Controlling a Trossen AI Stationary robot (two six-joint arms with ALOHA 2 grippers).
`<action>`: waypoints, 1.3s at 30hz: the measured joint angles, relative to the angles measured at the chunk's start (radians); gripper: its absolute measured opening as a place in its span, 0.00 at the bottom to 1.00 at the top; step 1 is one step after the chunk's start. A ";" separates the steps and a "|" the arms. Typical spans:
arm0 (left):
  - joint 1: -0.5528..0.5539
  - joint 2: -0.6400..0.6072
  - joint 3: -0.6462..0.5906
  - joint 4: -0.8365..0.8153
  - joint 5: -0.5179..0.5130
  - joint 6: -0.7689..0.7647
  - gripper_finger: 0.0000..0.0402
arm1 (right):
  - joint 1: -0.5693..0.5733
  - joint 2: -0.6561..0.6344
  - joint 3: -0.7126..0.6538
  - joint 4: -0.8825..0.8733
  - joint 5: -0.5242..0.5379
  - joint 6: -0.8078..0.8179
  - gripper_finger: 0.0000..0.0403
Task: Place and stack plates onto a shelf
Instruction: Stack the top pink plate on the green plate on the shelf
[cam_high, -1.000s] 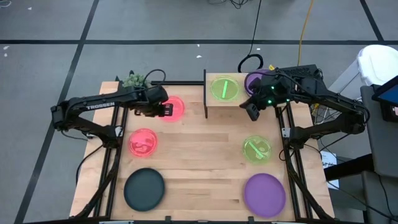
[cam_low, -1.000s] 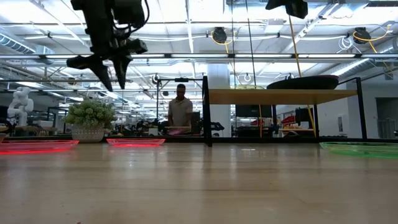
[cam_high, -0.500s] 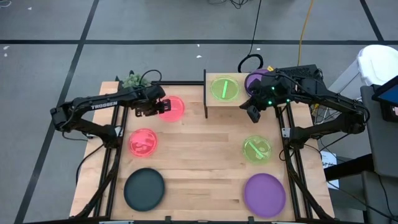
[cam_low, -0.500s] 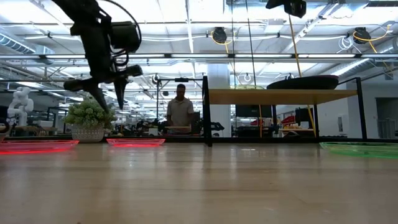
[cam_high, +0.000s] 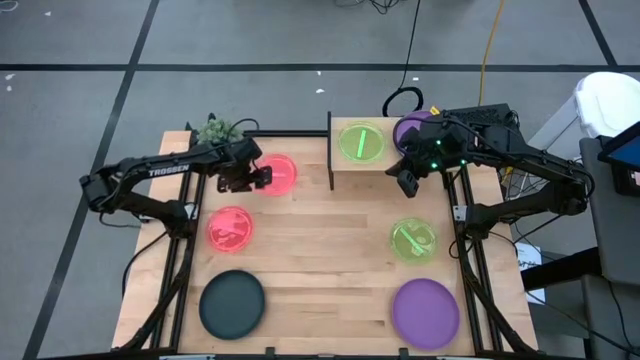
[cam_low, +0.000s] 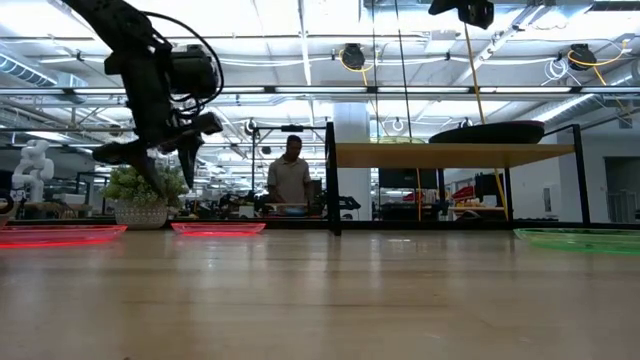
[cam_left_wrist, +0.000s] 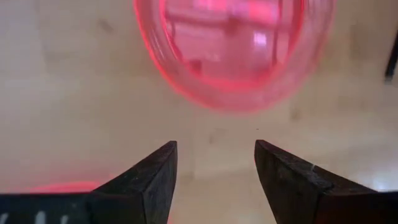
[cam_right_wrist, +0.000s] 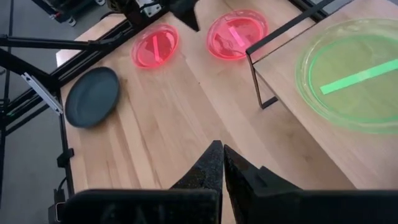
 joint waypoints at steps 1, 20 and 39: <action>-0.007 -0.006 0.000 -0.013 0.031 0.016 0.54 | 0.000 0.000 0.000 -0.005 -0.001 0.000 0.00; 0.057 0.003 -0.091 0.162 -0.134 -0.190 0.54 | -0.001 0.000 0.000 -0.026 -0.037 -0.025 0.00; 0.058 0.001 -0.319 0.508 -0.189 -0.359 0.54 | 0.004 0.000 0.000 -0.010 -0.084 0.000 0.00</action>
